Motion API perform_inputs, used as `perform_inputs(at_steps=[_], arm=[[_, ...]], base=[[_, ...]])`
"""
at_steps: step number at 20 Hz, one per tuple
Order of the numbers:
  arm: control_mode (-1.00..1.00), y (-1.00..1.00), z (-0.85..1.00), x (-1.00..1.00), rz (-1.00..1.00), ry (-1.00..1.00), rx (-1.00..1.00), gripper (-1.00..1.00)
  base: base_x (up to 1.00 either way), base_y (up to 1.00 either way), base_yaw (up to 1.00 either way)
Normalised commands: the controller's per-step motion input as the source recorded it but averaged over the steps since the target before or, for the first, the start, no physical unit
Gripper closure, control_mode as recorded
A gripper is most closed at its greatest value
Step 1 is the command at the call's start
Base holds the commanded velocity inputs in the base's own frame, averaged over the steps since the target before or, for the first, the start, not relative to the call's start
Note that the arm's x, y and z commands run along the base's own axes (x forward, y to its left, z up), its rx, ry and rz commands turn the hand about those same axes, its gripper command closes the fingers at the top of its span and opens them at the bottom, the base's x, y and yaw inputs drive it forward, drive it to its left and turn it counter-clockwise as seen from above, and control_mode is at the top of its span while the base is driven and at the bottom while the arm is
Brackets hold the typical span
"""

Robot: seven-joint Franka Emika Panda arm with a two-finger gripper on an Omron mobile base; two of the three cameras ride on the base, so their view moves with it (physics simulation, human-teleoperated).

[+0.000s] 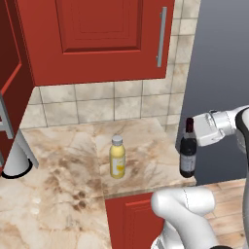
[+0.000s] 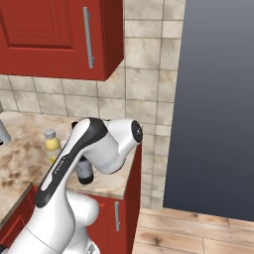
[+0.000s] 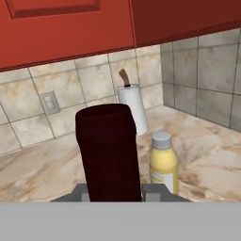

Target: There is a wine glass and glass cup on the dining counter. Place the wine bottle next to the wine glass and the juice bottle next to the glass cup.

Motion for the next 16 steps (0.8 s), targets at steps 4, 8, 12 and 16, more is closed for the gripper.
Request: perform_inputs(at_steps=[4,8,12,16], arm=[[-1.00,0.00,0.00,0.00,0.00,0.00,0.00,1.00],[1.00,0.00,0.00,0.00,0.00,0.00,0.00,1.00],[1.00,0.00,0.00,0.00,0.00,0.00,0.00,1.00],[1.00,0.00,0.00,0.00,0.00,0.00,0.00,1.00]], base=[[0.00,0.00,0.00],[0.00,0.00,0.00],[-0.17,-0.02,0.00],[-0.40,-0.06,-0.04]])
